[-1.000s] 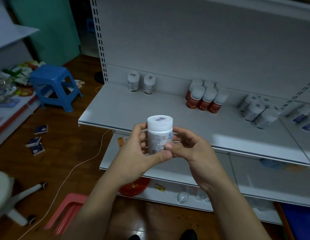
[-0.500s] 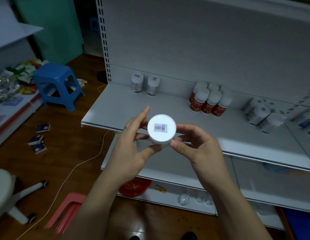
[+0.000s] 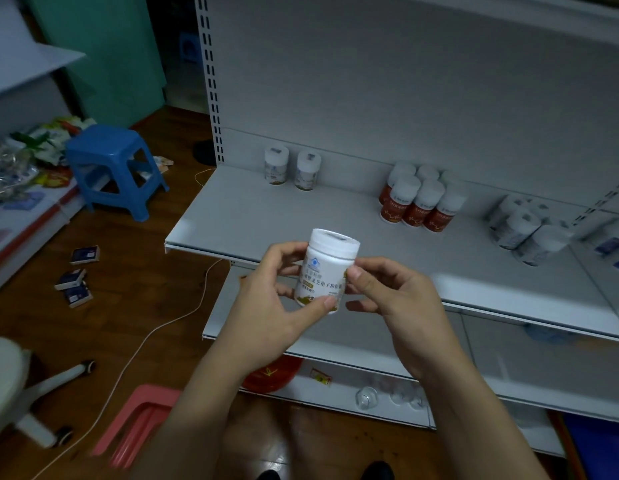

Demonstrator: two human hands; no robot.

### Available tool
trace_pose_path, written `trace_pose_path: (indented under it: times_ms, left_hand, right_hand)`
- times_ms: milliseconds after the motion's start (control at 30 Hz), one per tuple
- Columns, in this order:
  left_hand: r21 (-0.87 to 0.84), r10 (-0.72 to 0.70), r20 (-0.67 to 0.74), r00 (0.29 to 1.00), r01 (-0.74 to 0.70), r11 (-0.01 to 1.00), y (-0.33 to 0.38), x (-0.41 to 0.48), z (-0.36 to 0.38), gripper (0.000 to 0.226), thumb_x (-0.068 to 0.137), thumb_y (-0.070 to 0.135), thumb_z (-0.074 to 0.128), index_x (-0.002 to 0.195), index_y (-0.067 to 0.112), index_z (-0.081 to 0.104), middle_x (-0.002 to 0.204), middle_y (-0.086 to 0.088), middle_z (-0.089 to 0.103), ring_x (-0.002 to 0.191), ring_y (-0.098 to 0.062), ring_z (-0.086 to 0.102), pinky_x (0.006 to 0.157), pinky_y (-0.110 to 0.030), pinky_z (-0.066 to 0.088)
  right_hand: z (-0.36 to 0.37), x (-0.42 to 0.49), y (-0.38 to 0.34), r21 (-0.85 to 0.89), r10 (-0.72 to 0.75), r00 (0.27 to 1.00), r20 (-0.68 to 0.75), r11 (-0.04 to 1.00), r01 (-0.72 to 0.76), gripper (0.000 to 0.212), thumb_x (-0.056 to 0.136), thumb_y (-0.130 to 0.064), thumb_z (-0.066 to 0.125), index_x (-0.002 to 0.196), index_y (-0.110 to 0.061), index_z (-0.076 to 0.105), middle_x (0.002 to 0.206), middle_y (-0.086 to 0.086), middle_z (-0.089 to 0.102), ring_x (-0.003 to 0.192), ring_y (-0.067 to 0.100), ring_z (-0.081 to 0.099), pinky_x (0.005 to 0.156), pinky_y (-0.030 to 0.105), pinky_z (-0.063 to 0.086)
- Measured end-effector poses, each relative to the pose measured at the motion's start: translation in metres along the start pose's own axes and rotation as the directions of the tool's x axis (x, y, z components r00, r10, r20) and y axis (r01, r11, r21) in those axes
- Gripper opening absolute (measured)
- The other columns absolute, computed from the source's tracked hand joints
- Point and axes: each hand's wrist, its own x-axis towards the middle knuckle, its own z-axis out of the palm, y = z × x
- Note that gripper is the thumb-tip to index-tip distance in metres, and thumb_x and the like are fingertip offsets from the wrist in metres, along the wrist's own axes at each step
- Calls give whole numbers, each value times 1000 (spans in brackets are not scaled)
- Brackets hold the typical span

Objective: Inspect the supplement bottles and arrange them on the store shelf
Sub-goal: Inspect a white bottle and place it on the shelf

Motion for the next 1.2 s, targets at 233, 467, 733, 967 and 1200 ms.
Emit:
trace_pose_path:
  times_ms: [233,467,733,967,1200]
  left_hand:
    - [84,41,-32,999,-39,996,-9,-2,9,65,72,22,85,119,36,43,118,23,54,112,3,53,86,-17,50]
    - [80,-9,66,998,4,997,-21,1,19,61,73,26,83,110,44,39,115,24,54,109,0,56,93,-27,52]
    - [30,13,77,997,-15,999,-17,7,26,60,77,21,81,116,44,41,114,29,54,110,6,54,87,-16,50]
    - [-30,45,0,999,-45,999,-7,1,34,65,67,36,80,125,33,49,117,19,58,109,-4,56,80,-19,51]
    - [25,33,36,999,-34,999,12,6,57,65,72,29,85,122,42,45,118,22,57,109,2,54,80,-14,50]
  right_hand:
    - [3,-1,2,-85,-1,999,35,996,4,31,84,-6,72,111,-21,68,100,3,73,90,13,70,75,34,59]
    - [-6,0,11,-303,-36,999,-25,952,27,38,77,-13,80,109,-32,70,97,7,70,76,12,65,80,42,57]
    - [-11,4,19,-241,-24,999,-36,970,14,26,83,-17,76,104,-32,70,97,10,69,87,26,67,76,40,59]
    - [-26,6,14,-81,17,999,48,997,-13,19,95,-14,61,112,-11,68,86,1,73,76,10,68,68,26,56]
    - [-56,10,11,-30,-6,1000,25,1000,7,20,92,-15,64,112,-12,67,88,7,70,75,9,68,66,25,56]
